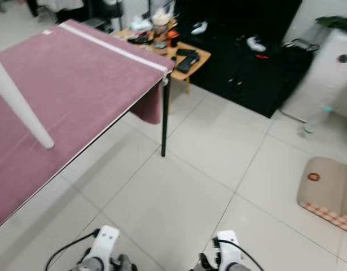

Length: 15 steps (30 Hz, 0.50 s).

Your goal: Building children table

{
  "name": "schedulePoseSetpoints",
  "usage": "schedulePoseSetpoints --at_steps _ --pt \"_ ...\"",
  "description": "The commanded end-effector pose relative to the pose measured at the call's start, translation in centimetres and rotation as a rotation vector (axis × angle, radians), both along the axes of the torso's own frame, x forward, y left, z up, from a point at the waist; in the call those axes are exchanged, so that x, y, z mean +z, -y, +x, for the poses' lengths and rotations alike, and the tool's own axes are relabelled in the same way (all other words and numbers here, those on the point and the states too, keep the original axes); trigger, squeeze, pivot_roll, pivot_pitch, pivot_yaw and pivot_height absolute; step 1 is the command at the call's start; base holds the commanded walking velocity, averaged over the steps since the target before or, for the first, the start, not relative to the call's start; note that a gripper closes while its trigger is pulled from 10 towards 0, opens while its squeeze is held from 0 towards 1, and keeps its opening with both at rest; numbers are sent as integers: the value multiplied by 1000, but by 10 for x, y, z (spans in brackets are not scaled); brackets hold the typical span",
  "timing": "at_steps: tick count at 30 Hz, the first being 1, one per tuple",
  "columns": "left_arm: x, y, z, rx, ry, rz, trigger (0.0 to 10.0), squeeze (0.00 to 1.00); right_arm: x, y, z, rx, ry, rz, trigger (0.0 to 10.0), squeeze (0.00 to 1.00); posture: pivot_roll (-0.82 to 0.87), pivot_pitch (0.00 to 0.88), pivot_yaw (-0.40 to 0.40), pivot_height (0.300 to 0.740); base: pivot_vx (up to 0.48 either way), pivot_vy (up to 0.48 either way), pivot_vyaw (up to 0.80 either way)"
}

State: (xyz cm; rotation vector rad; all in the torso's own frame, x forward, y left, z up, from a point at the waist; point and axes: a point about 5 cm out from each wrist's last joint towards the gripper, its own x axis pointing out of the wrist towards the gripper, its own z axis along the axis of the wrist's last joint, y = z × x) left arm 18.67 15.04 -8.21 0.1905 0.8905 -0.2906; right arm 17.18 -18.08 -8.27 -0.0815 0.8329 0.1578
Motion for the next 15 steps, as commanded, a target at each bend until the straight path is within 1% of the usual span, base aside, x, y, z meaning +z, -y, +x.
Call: schedulePoseSetpoints --at_steps 1,15 --pt "-4 1 -9 2 -33 -5 10000 0 -7 3 -15 -8 -62 -5 10000 0 -73 79 66 740 0 0 -431" --pt "-3 3 -7 -27 -17 -11 10000 0 -7 3 -14 -16 -59 0 10000 0 -78 81 69 740 0 0 -798"
